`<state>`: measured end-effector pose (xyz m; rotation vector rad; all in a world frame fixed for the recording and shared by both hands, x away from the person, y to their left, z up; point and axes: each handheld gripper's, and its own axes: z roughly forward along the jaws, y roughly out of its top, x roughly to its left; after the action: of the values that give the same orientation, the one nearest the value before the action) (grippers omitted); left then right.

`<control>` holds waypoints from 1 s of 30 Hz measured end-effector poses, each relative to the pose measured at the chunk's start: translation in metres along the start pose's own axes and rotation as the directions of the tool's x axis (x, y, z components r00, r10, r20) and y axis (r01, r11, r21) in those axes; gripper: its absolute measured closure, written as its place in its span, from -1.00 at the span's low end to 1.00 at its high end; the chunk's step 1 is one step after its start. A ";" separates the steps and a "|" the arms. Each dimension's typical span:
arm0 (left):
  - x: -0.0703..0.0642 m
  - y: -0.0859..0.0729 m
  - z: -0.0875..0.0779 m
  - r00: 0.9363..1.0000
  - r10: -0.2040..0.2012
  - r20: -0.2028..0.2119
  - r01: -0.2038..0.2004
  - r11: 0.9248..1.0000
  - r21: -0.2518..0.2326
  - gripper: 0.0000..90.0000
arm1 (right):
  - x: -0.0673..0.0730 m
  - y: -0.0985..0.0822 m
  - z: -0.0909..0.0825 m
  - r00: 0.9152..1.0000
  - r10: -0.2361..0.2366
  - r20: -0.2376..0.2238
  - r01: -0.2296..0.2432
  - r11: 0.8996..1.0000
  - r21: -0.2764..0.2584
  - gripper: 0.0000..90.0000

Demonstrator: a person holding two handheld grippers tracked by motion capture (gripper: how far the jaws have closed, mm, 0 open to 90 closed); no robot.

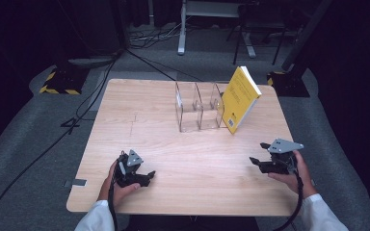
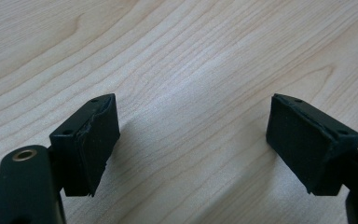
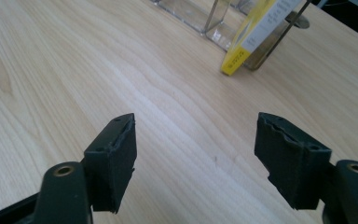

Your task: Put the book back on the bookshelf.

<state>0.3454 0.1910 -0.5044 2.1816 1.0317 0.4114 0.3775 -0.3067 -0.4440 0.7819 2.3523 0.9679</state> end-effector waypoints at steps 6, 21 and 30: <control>0.000 0.000 0.000 1.000 -0.002 -0.003 0.002 1.000 0.000 -0.60 | 0.005 -0.016 -0.005 1.000 0.007 -0.004 -0.007 1.000 0.016 -0.33; 0.000 0.000 0.000 1.000 -0.003 -0.005 0.003 1.000 0.000 -0.60 | 0.010 -0.060 -0.019 0.999 0.050 0.003 -0.050 0.998 0.025 -0.35; -0.001 0.000 0.000 1.000 -0.006 -0.006 0.006 1.000 -0.001 -0.60 | 0.005 -0.088 -0.033 0.989 0.146 0.019 -0.146 0.989 0.011 -0.36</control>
<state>0.3448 0.1906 -0.5044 2.1778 1.0403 0.4155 0.3258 -0.3705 -0.4894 0.9753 2.3134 1.0015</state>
